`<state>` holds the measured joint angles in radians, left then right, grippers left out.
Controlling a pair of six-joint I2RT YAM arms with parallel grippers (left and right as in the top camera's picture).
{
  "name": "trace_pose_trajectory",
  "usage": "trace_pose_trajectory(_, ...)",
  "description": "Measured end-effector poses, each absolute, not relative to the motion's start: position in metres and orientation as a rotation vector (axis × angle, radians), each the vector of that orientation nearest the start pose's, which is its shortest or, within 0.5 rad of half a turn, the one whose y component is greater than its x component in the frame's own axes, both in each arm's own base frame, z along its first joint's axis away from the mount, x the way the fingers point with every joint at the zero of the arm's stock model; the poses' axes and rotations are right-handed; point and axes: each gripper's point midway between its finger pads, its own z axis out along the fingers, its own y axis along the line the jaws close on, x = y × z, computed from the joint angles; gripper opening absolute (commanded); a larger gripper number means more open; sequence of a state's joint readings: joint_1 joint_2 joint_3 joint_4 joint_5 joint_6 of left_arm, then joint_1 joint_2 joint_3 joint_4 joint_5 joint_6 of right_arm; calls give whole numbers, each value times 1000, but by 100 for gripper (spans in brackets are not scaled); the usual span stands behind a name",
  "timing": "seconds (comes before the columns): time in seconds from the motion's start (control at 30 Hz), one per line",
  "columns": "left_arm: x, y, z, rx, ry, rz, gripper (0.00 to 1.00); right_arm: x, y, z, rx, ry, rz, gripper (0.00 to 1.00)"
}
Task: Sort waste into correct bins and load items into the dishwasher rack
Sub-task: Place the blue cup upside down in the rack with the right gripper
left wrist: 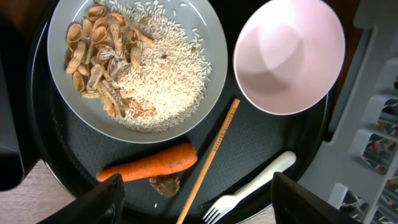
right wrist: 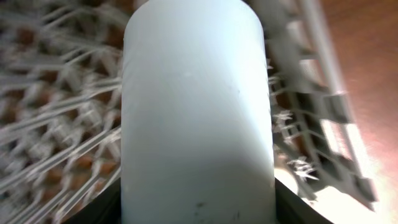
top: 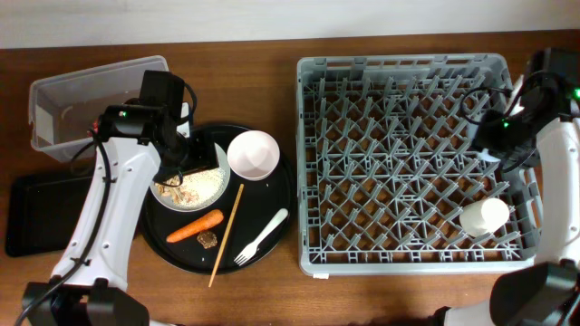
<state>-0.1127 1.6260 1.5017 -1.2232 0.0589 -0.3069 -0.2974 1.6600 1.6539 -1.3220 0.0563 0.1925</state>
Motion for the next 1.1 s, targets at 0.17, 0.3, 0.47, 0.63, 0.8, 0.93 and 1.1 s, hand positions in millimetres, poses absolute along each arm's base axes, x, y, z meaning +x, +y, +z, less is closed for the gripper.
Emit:
trace_pose_trajectory(0.17,336,-47,167,-276,2918,-141,75,334,-137,173,827,2829,-178,22)
trace_pose_trajectory(0.3,336,-47,167,-275,2919,-140,75,340,-141,157,851,2856,-187,23)
trace_pose_trajectory(0.47,335,-46,166,-277,2925,-134,75,340,-141,149,859,2880,-184,23)
trace_pose_trajectory(0.63,334,-46,166,-277,2926,-134,75,336,-141,148,871,2899,-177,22)
trace_pose_trajectory(0.8,334,-46,166,-277,2926,-134,75,328,-138,146,879,2936,-167,22)
trace_pose_trajectory(0.93,334,-46,166,-278,2927,-134,75,324,-136,146,886,2957,-166,22)
trace_pose_trajectory(1.1,334,-46,166,-277,2927,-134,75,318,-138,146,911,2976,-154,21)
